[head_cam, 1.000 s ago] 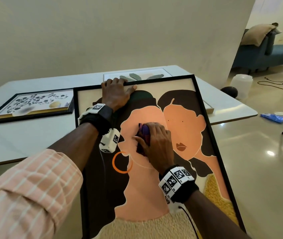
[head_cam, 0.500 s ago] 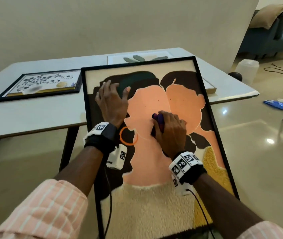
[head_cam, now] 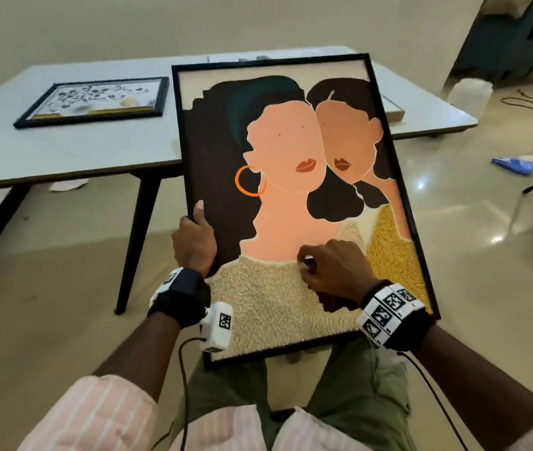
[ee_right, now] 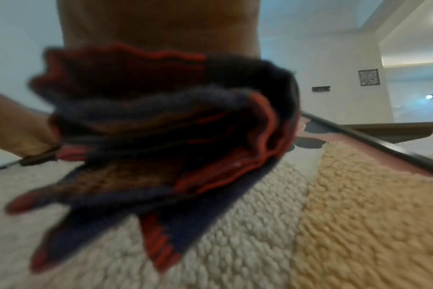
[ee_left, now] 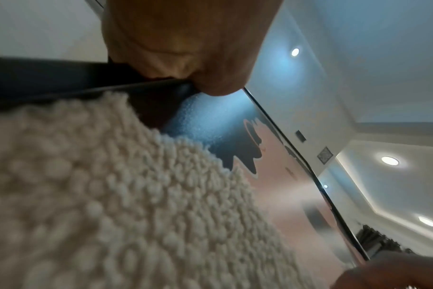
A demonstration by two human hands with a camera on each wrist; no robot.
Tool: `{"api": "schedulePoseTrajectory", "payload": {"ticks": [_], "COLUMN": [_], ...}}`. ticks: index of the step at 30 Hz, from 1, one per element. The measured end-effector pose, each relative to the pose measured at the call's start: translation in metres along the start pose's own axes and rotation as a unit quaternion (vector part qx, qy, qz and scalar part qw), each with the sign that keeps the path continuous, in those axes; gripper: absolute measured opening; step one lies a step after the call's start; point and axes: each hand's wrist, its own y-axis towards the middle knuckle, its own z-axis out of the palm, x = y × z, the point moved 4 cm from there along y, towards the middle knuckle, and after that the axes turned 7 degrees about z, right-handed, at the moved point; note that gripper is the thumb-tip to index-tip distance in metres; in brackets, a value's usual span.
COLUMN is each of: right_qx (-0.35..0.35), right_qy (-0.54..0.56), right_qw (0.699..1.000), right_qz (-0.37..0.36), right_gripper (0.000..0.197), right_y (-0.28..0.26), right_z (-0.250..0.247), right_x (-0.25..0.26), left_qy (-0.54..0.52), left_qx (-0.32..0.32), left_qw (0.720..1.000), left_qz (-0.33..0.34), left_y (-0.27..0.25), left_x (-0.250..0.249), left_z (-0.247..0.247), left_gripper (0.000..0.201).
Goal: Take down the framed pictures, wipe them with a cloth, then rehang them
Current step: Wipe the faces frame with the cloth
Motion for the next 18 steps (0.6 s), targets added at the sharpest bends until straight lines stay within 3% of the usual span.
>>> {"api": "schedulePoseTrajectory", "payload": {"ticks": [3,8,13,15,18], "right_qx": [0.026,0.064,0.103,0.091,0.024], "right_qy": [-0.038,-0.067,-0.075,-0.130,-0.170], "right_qw": [0.999,0.995,0.989,0.983,0.981], "right_qz": [-0.019,-0.043,-0.078,-0.095,-0.092], "right_gripper": [0.040,0.042,0.092,0.085,0.049], "right_y": [-0.004,-0.018,-0.035,-0.039,-0.034], "right_z": [-0.026,-0.067,-0.086,-0.086,-0.088], "right_x": [0.001,0.013,0.024,0.025,0.018], "left_qy": [0.017,0.006,-0.024,-0.026,-0.116], "left_qx": [0.017,0.060,0.086,0.101,0.186], "left_qw": [1.000,0.998,0.996,0.994,0.975], "left_qz": [0.007,-0.002,-0.023,-0.032,-0.041], "left_y": [0.011,0.043,0.066,0.075,0.088], "left_x": [-0.018,-0.053,-0.073,-0.077,-0.084], "left_z": [-0.009,-0.017,-0.013,-0.013,-0.002], "left_gripper": [0.073,0.071,0.069,0.070,0.062]}}
